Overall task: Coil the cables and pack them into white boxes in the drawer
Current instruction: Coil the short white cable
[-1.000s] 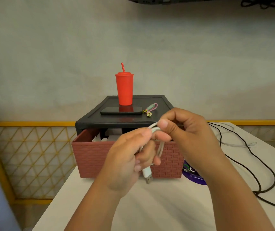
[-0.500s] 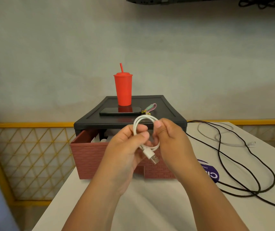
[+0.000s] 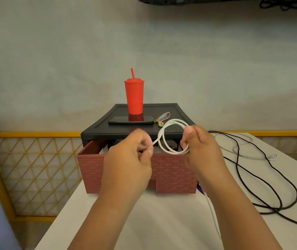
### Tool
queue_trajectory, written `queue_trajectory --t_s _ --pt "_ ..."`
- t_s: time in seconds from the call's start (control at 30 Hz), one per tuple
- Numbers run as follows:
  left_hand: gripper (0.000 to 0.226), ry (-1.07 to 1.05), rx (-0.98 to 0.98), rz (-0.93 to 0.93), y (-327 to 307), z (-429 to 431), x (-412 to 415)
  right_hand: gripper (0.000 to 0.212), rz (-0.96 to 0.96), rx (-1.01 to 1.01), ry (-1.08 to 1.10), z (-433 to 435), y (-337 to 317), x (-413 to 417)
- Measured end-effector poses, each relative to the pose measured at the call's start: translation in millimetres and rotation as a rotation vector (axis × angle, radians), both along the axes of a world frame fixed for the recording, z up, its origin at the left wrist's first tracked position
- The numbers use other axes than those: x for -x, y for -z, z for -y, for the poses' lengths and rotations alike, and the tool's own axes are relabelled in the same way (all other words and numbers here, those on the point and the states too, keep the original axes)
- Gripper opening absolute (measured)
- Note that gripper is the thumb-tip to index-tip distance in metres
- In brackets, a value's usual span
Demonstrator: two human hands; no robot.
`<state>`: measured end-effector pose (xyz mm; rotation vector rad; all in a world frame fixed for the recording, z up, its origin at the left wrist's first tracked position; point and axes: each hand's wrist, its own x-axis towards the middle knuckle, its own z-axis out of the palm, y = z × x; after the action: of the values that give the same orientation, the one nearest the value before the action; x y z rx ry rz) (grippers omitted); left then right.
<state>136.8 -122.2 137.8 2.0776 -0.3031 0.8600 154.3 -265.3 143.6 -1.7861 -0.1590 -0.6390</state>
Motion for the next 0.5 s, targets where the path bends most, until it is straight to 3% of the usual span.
queue_trajectory --t_s 0.1,0.17,0.23,0.3,0.5 --pt "0.027 -0.133 -0.040 0.115 4.7 5.9 0.1 0.038 -0.097 -0.306 -0.266 -7.2 -3.1 3.2" --pt "0.032 0.038 0.263 -0.037 0.4 11.0 2.4 0.038 -0.094 -0.361 -0.347 -10.4 -3.5 5.4" --pt "0.036 0.376 0.738 -0.331 -9.9 15.9 9.6 0.038 -0.065 -0.361 -0.367 -10.6 -2.3 6.3" --pt "0.028 0.592 0.982 -0.495 -16.5 17.4 13.2 0.038 -0.047 -0.358 -0.371 -10.5 -2.2 7.3" --pt "0.026 0.771 1.151 -0.456 -18.7 22.1 18.1 0.037 -0.009 -0.242 -0.229 -13.7 -1.8 8.3"
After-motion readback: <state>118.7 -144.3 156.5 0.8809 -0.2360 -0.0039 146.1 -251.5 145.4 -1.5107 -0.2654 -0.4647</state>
